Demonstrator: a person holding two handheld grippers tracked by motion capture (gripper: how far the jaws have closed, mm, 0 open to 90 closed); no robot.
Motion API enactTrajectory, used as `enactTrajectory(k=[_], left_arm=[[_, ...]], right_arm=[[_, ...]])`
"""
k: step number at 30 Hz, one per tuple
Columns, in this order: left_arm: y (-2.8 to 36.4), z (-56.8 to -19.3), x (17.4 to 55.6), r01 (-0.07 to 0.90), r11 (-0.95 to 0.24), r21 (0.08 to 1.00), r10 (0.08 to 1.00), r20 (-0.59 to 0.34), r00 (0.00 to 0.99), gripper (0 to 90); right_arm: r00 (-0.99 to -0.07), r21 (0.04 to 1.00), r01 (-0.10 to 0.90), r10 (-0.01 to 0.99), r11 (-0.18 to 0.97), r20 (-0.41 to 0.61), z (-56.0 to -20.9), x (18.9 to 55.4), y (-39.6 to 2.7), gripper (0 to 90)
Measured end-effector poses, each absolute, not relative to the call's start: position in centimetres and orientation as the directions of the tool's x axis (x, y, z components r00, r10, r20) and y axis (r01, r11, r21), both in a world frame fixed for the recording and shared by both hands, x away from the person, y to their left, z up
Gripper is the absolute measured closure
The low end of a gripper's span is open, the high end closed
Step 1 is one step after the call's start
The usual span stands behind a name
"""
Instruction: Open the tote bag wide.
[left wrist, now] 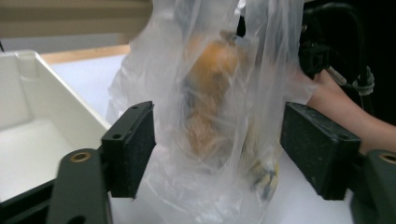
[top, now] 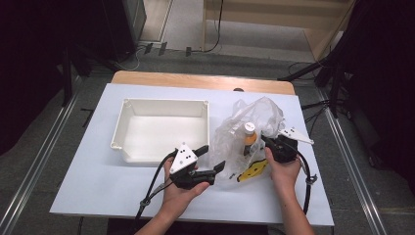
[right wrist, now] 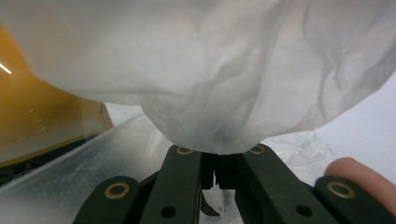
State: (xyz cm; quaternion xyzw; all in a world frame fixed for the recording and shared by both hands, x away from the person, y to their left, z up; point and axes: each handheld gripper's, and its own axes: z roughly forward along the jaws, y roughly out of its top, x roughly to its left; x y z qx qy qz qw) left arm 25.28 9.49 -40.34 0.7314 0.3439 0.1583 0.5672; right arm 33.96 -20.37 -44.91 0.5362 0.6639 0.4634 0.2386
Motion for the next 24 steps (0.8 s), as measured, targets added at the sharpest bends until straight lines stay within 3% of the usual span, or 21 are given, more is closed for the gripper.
enactTrajectory(k=[6,24], left_arm=[[8.6,-38.9,25.1,0.3,-0.123,0.946,0.688,-0.136,0.713,14.1],[6.4,-36.4,26.1,0.245,-0.118,0.962,0.701,-0.094,0.707,13.6]], right_arm=[[-0.316,0.871,0.491,0.932,0.0,0.178,-45.0,34.0,-20.3,90.0],[-0.323,0.869,0.494,0.933,0.024,0.157,-45.2,34.0,-20.1,89.9]])
